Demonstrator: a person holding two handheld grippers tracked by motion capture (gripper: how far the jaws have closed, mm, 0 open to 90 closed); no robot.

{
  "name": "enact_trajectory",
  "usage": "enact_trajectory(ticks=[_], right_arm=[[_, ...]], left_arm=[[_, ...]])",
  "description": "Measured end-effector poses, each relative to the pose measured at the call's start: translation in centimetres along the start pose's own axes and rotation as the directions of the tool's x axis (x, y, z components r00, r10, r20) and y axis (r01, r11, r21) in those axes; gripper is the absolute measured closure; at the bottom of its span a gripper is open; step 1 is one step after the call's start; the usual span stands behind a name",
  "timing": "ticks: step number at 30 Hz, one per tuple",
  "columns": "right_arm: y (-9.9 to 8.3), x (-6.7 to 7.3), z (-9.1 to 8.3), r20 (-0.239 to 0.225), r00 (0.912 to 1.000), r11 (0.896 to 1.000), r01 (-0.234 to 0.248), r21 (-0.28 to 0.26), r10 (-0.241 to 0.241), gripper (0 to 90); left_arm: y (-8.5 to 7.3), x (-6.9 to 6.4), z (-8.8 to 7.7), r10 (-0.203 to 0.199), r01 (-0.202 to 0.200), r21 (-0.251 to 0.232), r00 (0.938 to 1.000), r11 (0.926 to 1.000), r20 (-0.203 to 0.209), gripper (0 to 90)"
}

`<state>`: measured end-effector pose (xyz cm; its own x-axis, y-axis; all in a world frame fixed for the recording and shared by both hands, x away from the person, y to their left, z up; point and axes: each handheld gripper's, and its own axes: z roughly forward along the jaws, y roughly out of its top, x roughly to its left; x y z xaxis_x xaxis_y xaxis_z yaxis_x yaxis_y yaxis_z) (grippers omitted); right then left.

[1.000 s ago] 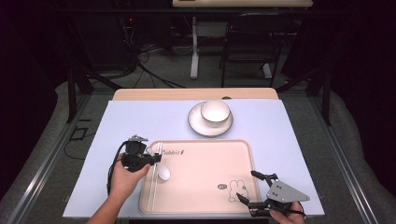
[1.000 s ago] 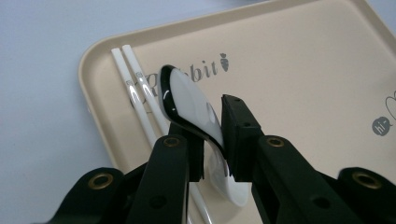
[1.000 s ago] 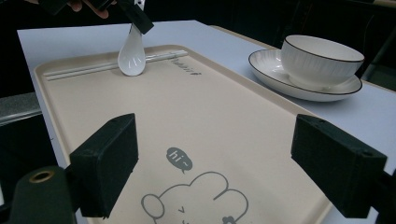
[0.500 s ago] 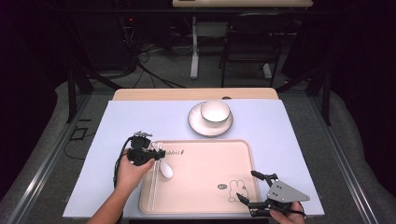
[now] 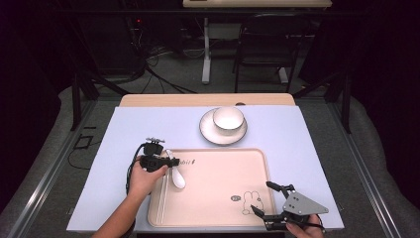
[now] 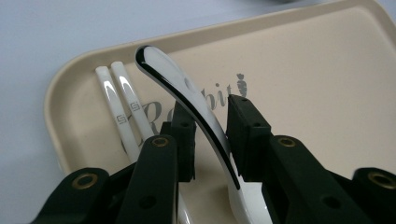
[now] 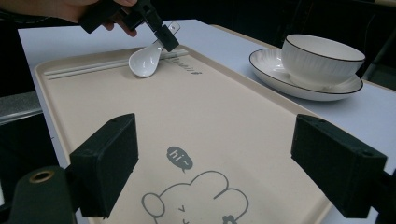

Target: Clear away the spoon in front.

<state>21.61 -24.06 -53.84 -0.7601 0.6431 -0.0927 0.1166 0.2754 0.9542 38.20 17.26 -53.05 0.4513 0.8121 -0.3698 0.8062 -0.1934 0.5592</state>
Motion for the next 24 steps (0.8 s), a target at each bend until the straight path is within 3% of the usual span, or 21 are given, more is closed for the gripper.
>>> enact_trajectory(ticks=[4, 12, 24], right_arm=[[0.0, -0.01, 0.0, 0.001, 1.0, 1.0, 0.001, 0.0, -0.001, 14.5], [0.0, -0.01, 0.0, 0.0, 1.0, 1.0, -0.001, 0.0, 0.001, 14.5], [0.0, -0.02, -0.01, 0.0, 1.0, 1.0, 0.001, 0.0, -0.001, 14.5]], left_arm=[[0.07, 0.3, 0.24, -0.052, 0.052, 0.007, 0.9958, 0.9986, 0.075, 78.4], [0.47, -0.08, -0.13, -0.067, 0.065, 0.026, 0.9915, 0.9975, 0.112, 84.0], [0.24, 0.4, 0.82, -0.045, 0.042, 0.052, 0.9968, 0.9978, 0.066, 79.9]])
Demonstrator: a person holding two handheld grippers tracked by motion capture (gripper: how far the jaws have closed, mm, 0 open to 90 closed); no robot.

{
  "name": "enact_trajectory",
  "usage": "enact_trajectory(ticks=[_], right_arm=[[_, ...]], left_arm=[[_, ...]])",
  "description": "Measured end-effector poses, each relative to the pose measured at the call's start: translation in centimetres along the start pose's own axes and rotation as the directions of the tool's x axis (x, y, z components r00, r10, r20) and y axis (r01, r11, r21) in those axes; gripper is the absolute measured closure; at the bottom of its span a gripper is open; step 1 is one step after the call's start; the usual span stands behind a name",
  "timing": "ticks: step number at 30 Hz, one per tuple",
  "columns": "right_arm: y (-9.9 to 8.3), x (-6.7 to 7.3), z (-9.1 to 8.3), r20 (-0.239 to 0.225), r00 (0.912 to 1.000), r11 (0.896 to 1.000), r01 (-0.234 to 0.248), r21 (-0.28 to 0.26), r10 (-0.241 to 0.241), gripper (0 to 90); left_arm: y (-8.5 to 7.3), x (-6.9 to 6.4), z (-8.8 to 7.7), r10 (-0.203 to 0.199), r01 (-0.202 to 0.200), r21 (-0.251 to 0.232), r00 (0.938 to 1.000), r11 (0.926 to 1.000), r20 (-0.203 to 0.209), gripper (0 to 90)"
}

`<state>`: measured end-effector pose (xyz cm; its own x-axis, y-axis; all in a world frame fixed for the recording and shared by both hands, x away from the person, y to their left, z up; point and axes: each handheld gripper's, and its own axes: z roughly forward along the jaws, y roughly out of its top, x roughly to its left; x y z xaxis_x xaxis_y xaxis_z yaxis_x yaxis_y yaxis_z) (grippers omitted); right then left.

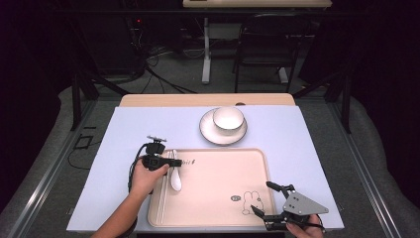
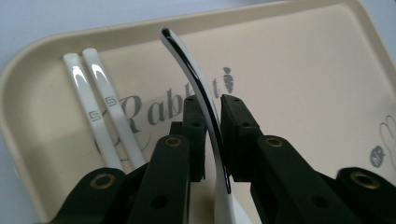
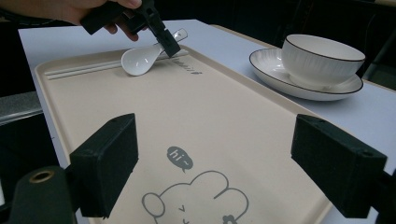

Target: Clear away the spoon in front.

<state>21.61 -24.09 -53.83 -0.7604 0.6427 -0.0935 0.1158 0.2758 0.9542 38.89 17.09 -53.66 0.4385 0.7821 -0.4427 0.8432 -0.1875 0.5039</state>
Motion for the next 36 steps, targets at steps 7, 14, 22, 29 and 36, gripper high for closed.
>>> enact_trajectory(ticks=[7, 14, 22, 29, 36], right_arm=[[-0.02, 0.0, 0.04, 0.0, 1.0, 1.0, -0.002, 0.001, 0.002, 14.5], [-0.02, 0.0, 0.06, -0.002, 1.0, 1.0, -0.002, 0.002, 0.002, 14.5], [-0.02, 0.02, 0.08, -0.003, 1.0, 1.0, -0.001, 0.002, 0.001, 14.5], [-0.02, 0.01, 0.1, -0.003, 1.0, 1.0, -0.001, 0.001, 0.001, 14.5], [-0.02, 0.0, 0.09, -0.002, 1.0, 1.0, -0.002, 0.002, 0.002, 14.5]], left_arm=[[-0.47, 0.64, 0.67, 0.014, -0.014, -0.014, 0.9995, 0.9998, -0.029, 72.0], [-0.65, 0.61, 0.53, 0.024, -0.025, -0.025, 0.9985, 0.9994, -0.049, 67.8], [-0.73, 0.56, 0.47, 0.018, -0.02, -0.034, 0.998, 0.9992, -0.06, 63.7], [-0.65, 0.38, 0.39, 0.033, -0.037, -0.048, 0.9962, 0.9982, -0.081, 59.1], [-0.49, 0.37, 0.08, 0.038, -0.045, -0.057, 0.9931, 0.9974, -0.111, 56.1]])
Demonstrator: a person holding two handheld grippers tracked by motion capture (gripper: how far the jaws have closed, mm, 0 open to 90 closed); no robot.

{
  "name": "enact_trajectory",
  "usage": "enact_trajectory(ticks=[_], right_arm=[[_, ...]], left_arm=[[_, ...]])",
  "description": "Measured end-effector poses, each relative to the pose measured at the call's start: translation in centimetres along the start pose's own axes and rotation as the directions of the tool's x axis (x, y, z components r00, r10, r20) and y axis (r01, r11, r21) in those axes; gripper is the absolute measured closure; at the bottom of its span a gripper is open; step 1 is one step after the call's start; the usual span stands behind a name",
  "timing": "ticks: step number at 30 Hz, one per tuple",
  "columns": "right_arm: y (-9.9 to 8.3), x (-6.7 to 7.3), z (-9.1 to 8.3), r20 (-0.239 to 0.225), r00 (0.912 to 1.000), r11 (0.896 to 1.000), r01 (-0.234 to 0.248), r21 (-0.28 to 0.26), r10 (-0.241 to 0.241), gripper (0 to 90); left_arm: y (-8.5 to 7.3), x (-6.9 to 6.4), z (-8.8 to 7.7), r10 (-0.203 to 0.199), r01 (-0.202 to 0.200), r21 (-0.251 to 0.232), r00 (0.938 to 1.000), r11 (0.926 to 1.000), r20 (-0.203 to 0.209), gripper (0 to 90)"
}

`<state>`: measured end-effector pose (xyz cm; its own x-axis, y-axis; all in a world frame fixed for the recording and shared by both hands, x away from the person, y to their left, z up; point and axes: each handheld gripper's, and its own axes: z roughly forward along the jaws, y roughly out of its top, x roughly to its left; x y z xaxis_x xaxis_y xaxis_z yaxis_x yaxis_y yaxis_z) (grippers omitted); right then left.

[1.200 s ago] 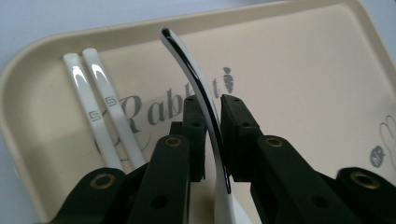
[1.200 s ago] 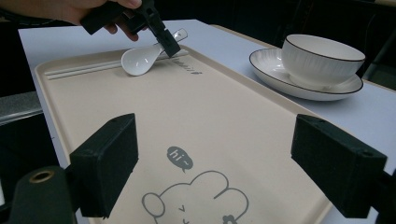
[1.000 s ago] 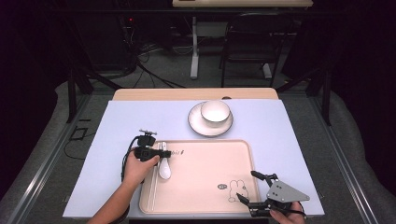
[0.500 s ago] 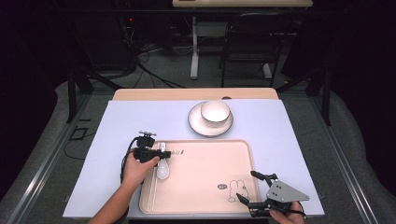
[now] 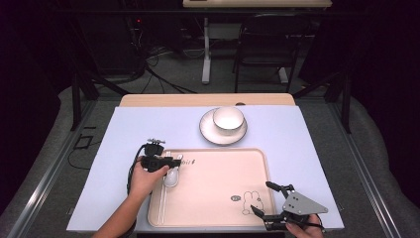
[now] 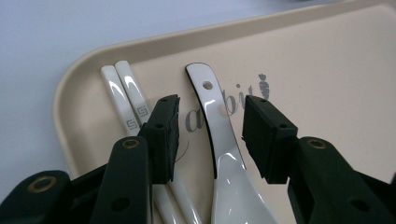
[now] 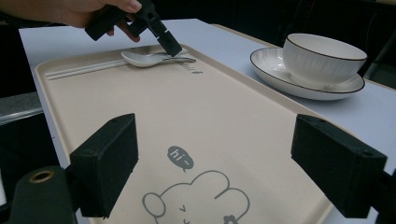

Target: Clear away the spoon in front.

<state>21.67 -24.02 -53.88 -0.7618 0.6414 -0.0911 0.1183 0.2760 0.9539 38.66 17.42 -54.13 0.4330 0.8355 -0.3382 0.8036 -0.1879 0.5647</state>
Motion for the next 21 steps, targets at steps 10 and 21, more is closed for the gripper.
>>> enact_trajectory(ticks=[10, 21], right_arm=[[0.0, 0.0, 0.0, 0.0, 1.0, 1.0, 0.001, -0.001, -0.001, 14.5], [0.0, 0.0, 0.0, -0.002, 1.0, 1.0, 0.001, 0.001, -0.001, 14.5]], left_arm=[[0.1, -0.1, -0.9, 0.002, -0.002, -0.02, 1.0, 0.9998, -0.007, 54.9], [0.6, -0.7, -1.9, 0.017, -0.018, -0.049, 0.9996, 0.9986, -0.023, 49.6]])
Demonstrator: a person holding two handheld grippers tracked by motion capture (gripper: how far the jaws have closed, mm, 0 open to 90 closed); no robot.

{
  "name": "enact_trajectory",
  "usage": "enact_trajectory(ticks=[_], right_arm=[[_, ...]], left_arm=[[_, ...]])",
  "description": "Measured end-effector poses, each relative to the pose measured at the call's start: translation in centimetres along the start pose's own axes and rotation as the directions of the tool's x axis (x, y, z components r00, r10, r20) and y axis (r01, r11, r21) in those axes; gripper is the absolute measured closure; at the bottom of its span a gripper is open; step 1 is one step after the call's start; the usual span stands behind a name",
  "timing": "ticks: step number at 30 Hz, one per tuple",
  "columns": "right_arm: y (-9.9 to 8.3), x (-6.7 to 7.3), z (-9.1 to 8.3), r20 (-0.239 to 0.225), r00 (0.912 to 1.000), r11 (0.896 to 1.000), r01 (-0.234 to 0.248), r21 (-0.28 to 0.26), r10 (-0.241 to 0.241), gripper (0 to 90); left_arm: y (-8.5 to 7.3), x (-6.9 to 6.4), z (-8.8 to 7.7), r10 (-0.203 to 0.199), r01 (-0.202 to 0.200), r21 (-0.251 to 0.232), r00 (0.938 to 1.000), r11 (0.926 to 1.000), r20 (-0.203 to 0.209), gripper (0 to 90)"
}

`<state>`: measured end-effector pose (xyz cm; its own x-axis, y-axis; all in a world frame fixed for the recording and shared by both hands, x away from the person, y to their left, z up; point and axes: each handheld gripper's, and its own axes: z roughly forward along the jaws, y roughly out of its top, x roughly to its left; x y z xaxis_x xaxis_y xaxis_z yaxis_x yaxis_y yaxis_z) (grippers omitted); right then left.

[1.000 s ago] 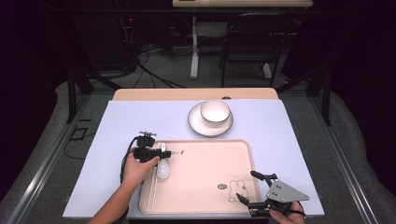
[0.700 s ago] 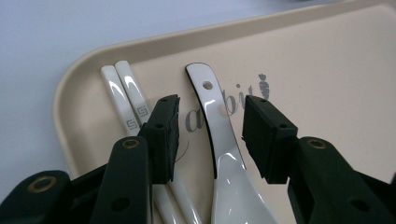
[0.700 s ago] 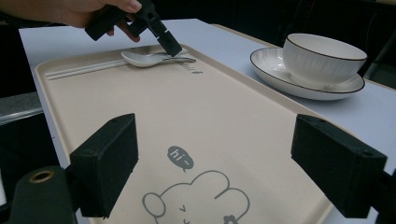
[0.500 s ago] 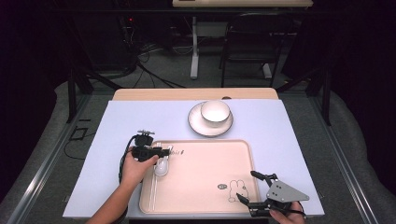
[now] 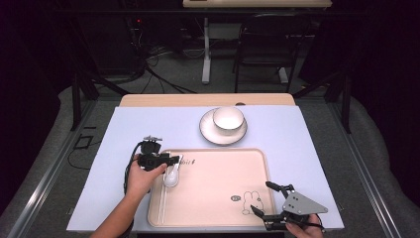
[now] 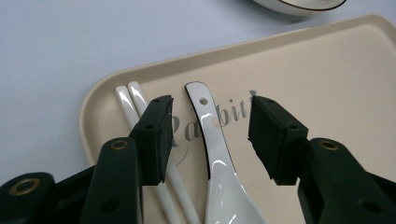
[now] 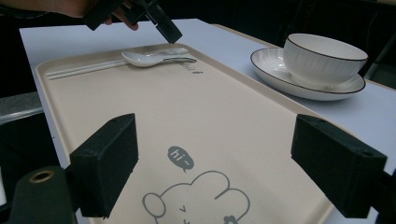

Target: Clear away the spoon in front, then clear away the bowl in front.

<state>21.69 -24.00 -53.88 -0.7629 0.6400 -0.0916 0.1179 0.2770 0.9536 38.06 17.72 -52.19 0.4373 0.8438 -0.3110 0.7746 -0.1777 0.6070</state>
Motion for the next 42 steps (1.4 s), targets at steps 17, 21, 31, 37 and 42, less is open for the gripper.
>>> enact_trajectory(ticks=[17, 21, 31, 37, 42], right_arm=[[0.0, 0.0, 0.0, 0.003, 1.0, 1.0, 0.003, 0.0, -0.003, 14.5], [0.0, 0.0, -0.1, 0.004, 1.0, 1.0, 0.003, 0.001, -0.003, 14.5], [0.0, 0.1, -0.1, 0.004, 1.0, 1.0, 0.0, 0.001, 0.0, 14.5], [0.0, 0.0, 0.0, 0.001, 1.0, 1.0, 0.002, 0.0, -0.002, 14.5], [0.0, 0.0, -0.1, 0.003, 1.0, 1.0, 0.0, 0.0, 0.0, 14.5]], left_arm=[[0.7, -0.5, -0.9, 0.021, -0.021, -0.029, 0.9995, 0.9993, -0.026, 45.3], [1.0, -0.8, -1.1, 0.029, -0.03, -0.036, 0.9992, 0.9989, -0.028, 44.9], [2.2, -1.8, -1.6, 0.037, -0.038, -0.058, 0.9991, 0.9976, -0.019, 44.4], [3.0, -2.4, -1.5, 0.039, -0.04, -0.068, 0.9992, 0.9969, -0.012, 44.3], [3.6, -2.7, -1.3, 0.038, -0.039, -0.068, 0.9993, 0.997, -0.005, 44.3]])
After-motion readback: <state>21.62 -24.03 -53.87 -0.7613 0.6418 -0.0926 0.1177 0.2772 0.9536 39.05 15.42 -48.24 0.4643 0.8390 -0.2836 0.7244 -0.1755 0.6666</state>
